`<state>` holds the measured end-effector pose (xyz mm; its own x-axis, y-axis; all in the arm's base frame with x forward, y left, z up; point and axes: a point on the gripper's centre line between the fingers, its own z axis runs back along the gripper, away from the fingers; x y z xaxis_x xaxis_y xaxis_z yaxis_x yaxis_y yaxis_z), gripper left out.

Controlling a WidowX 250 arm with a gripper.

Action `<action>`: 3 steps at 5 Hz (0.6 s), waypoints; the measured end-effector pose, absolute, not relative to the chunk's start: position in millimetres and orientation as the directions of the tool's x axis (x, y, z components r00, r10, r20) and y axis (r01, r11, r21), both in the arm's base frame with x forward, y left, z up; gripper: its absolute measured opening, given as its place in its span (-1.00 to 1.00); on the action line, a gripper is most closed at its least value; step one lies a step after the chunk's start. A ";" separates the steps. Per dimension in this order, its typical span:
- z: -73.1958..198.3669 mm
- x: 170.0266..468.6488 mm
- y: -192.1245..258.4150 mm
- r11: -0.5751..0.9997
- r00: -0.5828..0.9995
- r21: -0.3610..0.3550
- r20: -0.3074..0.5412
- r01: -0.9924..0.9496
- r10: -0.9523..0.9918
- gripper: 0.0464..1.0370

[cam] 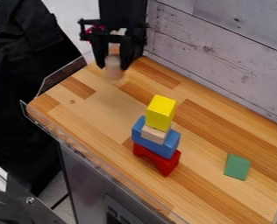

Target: Put cylinder from top of the tower to the left of the table

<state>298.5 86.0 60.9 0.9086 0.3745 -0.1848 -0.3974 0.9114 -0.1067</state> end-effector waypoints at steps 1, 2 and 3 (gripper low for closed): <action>25.1 309.2 86.2 0.919 0.905 -0.090 -0.235 -0.385 0.356 -0.02; 8.5 317.5 87.2 0.919 0.901 -0.093 -0.259 -0.382 0.348 -0.02; 3.2 325.5 86.6 0.921 0.901 -0.100 -0.272 -0.376 0.338 -0.02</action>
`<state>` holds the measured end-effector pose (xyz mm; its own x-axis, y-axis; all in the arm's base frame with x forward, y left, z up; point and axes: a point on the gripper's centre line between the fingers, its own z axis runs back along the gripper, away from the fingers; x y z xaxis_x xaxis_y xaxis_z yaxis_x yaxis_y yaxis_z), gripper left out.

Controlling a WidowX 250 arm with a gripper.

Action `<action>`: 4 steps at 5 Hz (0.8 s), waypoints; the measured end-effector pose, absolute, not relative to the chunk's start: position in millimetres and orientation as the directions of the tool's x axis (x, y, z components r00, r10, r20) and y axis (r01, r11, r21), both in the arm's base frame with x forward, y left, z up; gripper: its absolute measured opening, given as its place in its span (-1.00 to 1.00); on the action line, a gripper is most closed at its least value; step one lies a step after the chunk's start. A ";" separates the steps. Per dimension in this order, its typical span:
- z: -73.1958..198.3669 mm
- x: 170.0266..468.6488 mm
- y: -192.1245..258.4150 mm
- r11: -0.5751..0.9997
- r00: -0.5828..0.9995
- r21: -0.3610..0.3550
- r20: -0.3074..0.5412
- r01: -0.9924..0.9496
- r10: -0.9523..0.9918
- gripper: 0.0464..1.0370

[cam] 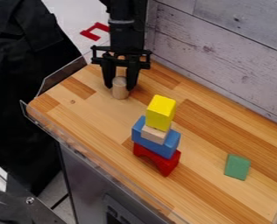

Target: Put cylinder from top of the tower to the left of the table

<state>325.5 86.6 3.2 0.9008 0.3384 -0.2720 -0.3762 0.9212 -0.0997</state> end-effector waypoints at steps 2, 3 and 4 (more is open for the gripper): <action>0.4 324.9 78.2 0.921 0.895 -0.081 -0.284 -0.380 0.344 0.67; 30.4 329.1 76.1 0.928 0.911 -0.062 -0.223 -0.367 0.346 0.94; 61.5 328.2 71.2 0.936 0.921 -0.019 -0.185 -0.351 0.342 0.93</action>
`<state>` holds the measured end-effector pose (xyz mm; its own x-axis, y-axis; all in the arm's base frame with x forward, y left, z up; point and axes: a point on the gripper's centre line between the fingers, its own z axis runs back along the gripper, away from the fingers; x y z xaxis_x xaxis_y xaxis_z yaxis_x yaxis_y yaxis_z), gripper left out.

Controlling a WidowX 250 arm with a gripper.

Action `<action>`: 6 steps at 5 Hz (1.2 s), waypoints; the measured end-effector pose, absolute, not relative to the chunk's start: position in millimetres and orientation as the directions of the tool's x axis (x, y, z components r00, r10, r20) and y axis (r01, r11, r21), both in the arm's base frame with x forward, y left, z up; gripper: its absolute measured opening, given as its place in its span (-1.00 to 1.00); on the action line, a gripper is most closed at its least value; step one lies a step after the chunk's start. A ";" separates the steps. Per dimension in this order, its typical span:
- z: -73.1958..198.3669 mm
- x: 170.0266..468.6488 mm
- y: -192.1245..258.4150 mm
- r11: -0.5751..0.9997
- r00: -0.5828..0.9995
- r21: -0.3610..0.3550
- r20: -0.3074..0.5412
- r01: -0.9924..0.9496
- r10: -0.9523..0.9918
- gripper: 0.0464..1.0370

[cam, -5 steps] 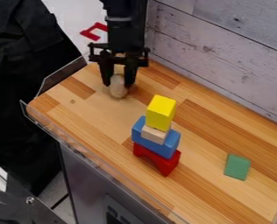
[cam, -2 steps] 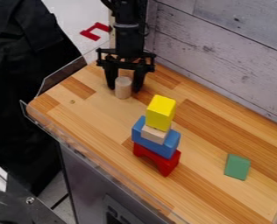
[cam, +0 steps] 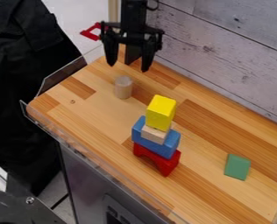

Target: Put cylinder from top of the tower to the left of the table

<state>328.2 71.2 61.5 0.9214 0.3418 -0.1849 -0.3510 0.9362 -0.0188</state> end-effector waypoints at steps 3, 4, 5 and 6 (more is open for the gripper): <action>131.3 321.8 18.8 0.967 0.962 0.027 -0.104 -0.252 0.254 0.93; 135.6 312.2 3.6 0.972 0.966 0.010 -0.108 -0.236 0.236 0.93; 137.1 304.4 -0.3 0.971 0.965 0.008 -0.107 -0.240 0.239 0.93; 137.2 300.5 -4.7 0.970 0.964 0.011 -0.103 -0.244 0.244 0.93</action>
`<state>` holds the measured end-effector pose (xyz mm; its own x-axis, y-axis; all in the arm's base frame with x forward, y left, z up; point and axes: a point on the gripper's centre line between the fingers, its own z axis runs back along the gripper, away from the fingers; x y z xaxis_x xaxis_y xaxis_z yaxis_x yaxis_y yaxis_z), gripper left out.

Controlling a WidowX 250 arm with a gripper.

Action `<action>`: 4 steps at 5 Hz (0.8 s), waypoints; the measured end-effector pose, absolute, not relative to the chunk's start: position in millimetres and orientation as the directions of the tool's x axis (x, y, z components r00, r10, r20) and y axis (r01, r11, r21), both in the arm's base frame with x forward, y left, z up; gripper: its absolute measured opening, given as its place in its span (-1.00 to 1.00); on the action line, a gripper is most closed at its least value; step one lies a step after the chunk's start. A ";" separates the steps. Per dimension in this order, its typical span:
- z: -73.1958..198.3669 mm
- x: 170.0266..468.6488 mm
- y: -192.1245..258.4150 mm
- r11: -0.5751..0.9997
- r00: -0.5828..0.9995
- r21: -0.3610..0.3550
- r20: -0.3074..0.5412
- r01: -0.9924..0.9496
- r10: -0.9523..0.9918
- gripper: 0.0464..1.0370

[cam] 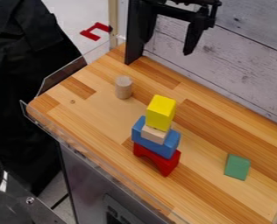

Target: Put cylinder from top of the tower to the left of the table

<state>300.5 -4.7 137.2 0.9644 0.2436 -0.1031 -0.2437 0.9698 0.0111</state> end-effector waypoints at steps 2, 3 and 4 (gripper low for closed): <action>135.2 298.4 -4.9 0.967 0.961 0.013 -0.111 -0.254 0.254 0.93; 134.9 298.0 -4.9 0.967 0.961 0.013 -0.112 -0.254 0.254 0.93; 134.8 298.4 -4.9 0.967 0.961 0.013 -0.112 -0.254 0.254 0.93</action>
